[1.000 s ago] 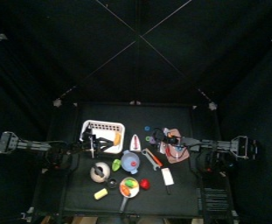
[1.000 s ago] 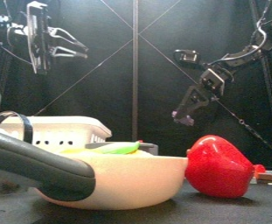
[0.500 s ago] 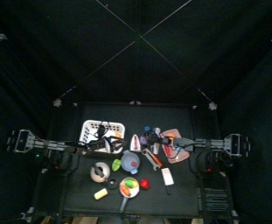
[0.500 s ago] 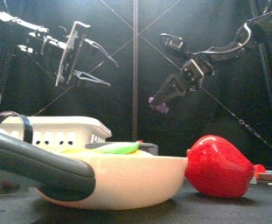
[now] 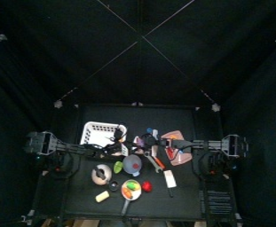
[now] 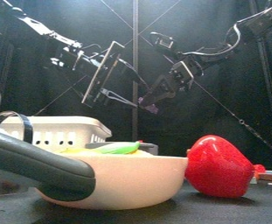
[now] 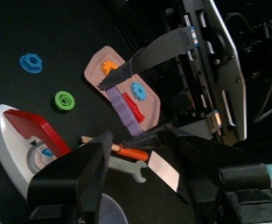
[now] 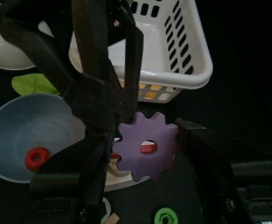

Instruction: Hand over purple gear

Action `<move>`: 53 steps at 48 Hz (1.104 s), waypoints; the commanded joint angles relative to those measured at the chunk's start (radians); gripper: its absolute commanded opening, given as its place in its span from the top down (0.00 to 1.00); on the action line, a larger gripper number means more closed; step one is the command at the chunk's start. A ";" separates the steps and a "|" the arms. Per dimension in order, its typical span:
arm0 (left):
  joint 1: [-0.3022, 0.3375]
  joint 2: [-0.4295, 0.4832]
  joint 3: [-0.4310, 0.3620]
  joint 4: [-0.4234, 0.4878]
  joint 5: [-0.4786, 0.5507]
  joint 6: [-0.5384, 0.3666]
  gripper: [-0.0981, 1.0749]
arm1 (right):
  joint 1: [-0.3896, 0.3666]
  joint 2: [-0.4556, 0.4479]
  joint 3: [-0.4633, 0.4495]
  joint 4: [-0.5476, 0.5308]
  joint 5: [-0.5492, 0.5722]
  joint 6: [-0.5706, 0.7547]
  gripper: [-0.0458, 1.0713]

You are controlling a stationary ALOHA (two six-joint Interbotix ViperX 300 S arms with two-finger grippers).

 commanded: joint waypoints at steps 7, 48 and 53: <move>0.025 0.026 -0.040 0.006 -0.021 -0.034 0.18 | 0.009 -0.014 -0.026 -0.005 -0.008 0.002 0.32; 0.034 0.035 -0.023 0.103 -0.046 -0.173 0.57 | 0.009 -0.014 -0.031 -0.008 -0.008 0.006 0.29; 0.035 0.026 -0.014 0.107 -0.046 -0.172 0.57 | 0.009 -0.014 -0.029 0.014 -0.006 0.005 0.24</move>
